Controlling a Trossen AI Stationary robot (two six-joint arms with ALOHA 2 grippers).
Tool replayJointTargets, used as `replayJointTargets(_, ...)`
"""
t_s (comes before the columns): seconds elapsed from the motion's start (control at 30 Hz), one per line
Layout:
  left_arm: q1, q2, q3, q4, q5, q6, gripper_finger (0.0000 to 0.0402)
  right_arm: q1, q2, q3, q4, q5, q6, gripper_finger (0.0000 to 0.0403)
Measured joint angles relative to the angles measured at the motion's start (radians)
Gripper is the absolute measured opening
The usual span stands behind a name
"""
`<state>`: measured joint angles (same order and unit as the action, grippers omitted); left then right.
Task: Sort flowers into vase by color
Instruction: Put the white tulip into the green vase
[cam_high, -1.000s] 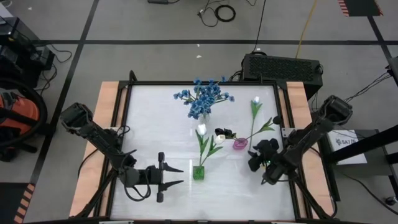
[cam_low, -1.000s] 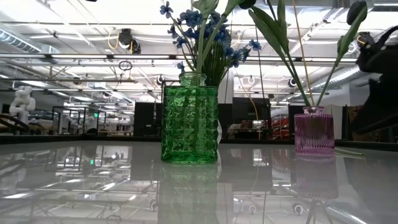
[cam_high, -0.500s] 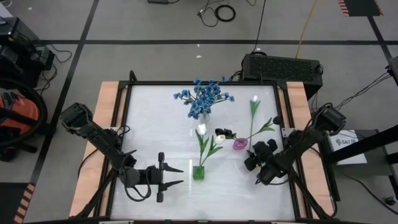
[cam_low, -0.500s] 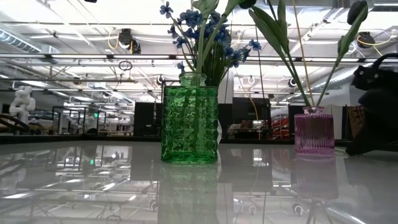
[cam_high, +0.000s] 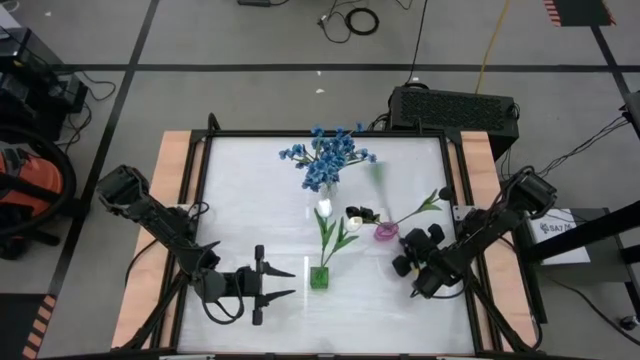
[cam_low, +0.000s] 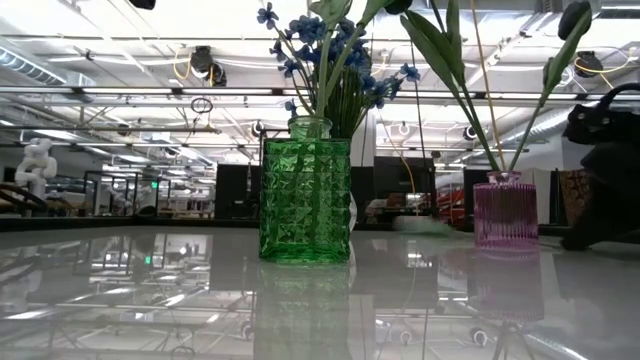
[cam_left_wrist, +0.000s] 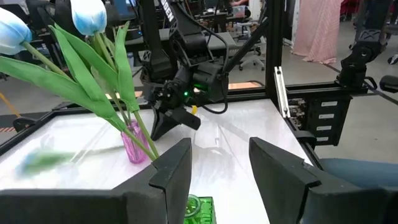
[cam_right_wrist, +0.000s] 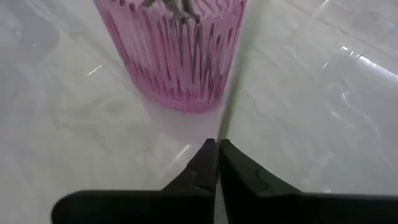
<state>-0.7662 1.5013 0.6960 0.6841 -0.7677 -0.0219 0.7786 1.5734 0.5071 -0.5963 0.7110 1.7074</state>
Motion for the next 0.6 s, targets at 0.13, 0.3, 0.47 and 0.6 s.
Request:
replayJointTargets(0.13, 0.0, 0.0, 0.0, -0.005, 0.0, -0.006, 0.0169, 0.039, -0.01, 0.018, -0.039, -0.031, 0.039, 0.0009)
replayJointTargets(0.3, 0.0, 0.0, 0.0, -0.022, 0.0, -0.026, 0.0169, 0.09, -0.037, 0.081, -0.205, -0.148, 0.129, 0.0003)
replayJointTargets(0.47, 0.0, 0.0, 0.0, -0.021, 0.0, -0.026, 0.0169, 0.136, -0.041, 0.169, -0.394, -0.269, 0.188, 0.0001)
replayJointTargets(0.6, 0.0, 0.0, 0.0, -0.021, 0.0, -0.026, 0.0169, 0.183, -0.042, 0.231, -0.503, -0.302, 0.234, 0.0001)
